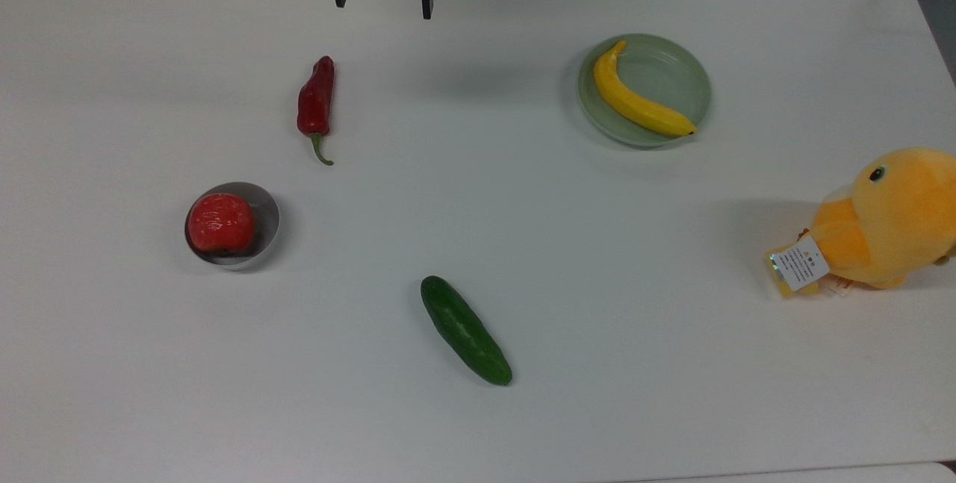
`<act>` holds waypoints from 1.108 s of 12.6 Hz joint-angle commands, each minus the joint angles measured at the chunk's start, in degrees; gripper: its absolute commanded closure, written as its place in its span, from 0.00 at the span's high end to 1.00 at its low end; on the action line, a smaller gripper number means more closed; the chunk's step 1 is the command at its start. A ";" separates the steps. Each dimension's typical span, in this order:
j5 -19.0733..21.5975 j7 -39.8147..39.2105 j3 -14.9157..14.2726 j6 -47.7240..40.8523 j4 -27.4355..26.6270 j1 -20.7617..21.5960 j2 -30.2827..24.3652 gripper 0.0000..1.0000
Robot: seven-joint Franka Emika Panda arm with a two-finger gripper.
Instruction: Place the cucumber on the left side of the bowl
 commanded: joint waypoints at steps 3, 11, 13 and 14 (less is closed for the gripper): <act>3.53 -2.63 -0.41 4.65 0.42 -0.75 0.87 1.00; 3.44 -1.64 -0.24 11.03 -1.24 -0.22 2.27 1.00; 3.18 -2.34 -0.15 13.79 -1.08 -0.13 4.02 1.00; 3.18 -2.61 -0.06 15.62 -0.99 -0.13 4.90 1.00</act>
